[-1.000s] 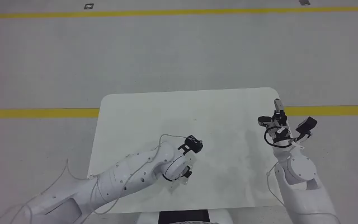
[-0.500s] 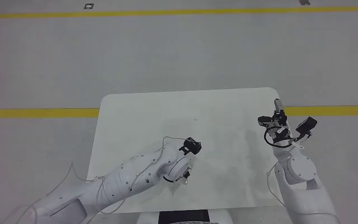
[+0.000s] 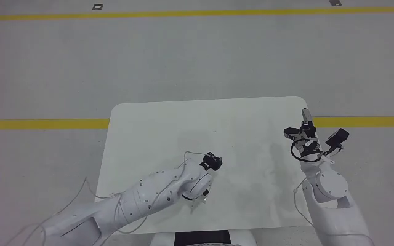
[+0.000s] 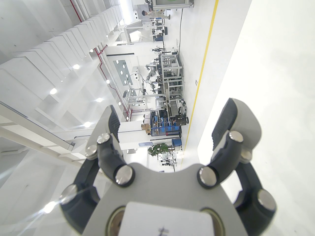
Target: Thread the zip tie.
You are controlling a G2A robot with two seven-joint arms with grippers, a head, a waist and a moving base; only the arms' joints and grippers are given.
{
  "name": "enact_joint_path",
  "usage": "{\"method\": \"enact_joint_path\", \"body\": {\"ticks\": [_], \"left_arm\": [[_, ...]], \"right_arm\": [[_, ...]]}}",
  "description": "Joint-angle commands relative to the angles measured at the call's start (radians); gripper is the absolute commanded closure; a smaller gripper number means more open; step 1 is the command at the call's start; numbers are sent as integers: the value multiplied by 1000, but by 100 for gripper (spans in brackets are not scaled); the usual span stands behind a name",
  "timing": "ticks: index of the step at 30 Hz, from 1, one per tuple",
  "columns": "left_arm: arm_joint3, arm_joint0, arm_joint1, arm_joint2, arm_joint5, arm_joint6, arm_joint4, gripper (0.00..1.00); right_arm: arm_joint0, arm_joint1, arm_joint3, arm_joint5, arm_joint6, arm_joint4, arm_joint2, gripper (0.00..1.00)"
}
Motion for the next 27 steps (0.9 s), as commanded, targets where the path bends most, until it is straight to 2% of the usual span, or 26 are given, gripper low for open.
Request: {"method": "enact_joint_path", "body": {"ticks": [1, 9, 14, 21, 27], "left_arm": [[12, -4, -6, 6, 0, 0, 6, 74], [50, -17, -23, 21, 0, 0, 12, 74], [50, -27, -30, 25, 0, 0, 14, 74], [26, -37, -28, 29, 0, 0, 9, 73], [62, -39, -25, 39, 0, 0, -14, 73]], "right_arm": [[0, 0, 0, 0, 0, 0, 0, 0], [0, 0, 0, 0, 0, 0, 0, 0], [0, 0, 0, 0, 0, 0, 0, 0], [0, 0, 0, 0, 0, 0, 0, 0], [0, 0, 0, 0, 0, 0, 0, 0]]}}
